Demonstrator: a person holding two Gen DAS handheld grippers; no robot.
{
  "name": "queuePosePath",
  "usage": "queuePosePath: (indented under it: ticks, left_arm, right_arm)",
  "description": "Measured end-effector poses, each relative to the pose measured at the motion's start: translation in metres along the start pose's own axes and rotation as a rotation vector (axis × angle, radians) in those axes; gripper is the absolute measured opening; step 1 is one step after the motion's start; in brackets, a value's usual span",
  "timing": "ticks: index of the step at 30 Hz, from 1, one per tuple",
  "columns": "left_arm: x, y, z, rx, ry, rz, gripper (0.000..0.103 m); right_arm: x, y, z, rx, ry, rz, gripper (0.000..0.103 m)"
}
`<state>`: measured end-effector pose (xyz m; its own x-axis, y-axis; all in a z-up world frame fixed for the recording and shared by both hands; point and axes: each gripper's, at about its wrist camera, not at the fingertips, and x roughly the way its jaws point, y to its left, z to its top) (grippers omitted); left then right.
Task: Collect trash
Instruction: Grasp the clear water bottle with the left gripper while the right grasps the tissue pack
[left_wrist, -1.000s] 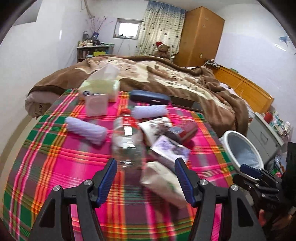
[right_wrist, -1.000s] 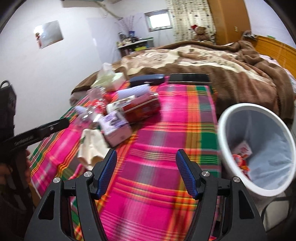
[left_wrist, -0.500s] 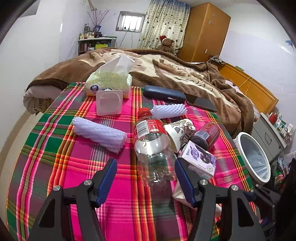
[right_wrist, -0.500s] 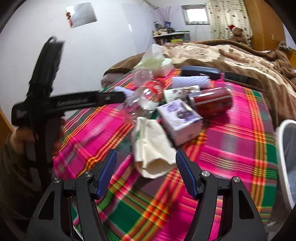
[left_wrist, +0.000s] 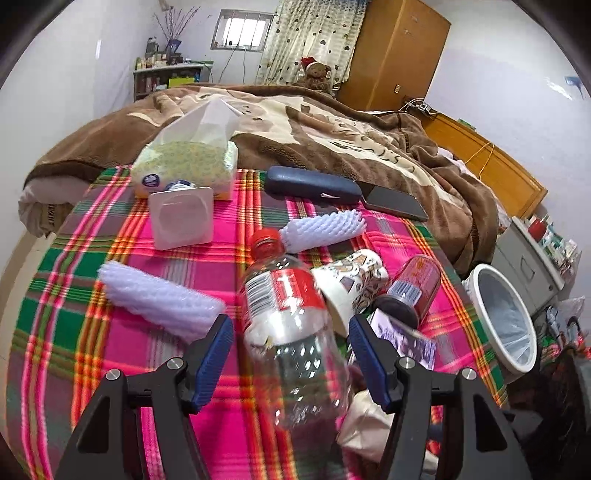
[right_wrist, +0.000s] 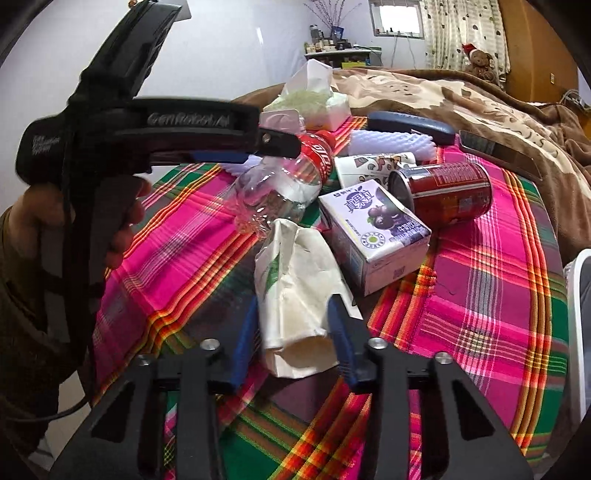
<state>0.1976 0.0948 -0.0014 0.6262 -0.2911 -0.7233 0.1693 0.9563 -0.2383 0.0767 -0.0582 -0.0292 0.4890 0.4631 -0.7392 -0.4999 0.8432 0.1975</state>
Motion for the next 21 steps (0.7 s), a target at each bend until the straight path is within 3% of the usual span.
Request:
queuePosePath:
  ticks: [3, 16, 17, 21]
  left_arm:
    - [0.01, -0.003, 0.006, 0.012, 0.015, -0.002, 0.065]
    - [0.041, 0.0, 0.013, 0.01, 0.073, 0.028, 0.065]
    - [0.044, 0.001, 0.013, 0.01, 0.08, 0.025, 0.065]
    - [0.05, 0.004, 0.008, 0.001, 0.103, 0.011, 0.065]
  right_arm:
    - [-0.005, 0.001, -0.002, -0.003, -0.003, 0.002, 0.024]
    - [-0.032, -0.019, -0.02, 0.088, -0.039, -0.008, 0.021]
    - [-0.034, -0.02, -0.02, 0.095, -0.046, -0.01, 0.016]
    - [-0.044, -0.027, -0.024, 0.12, -0.062, -0.041, 0.015]
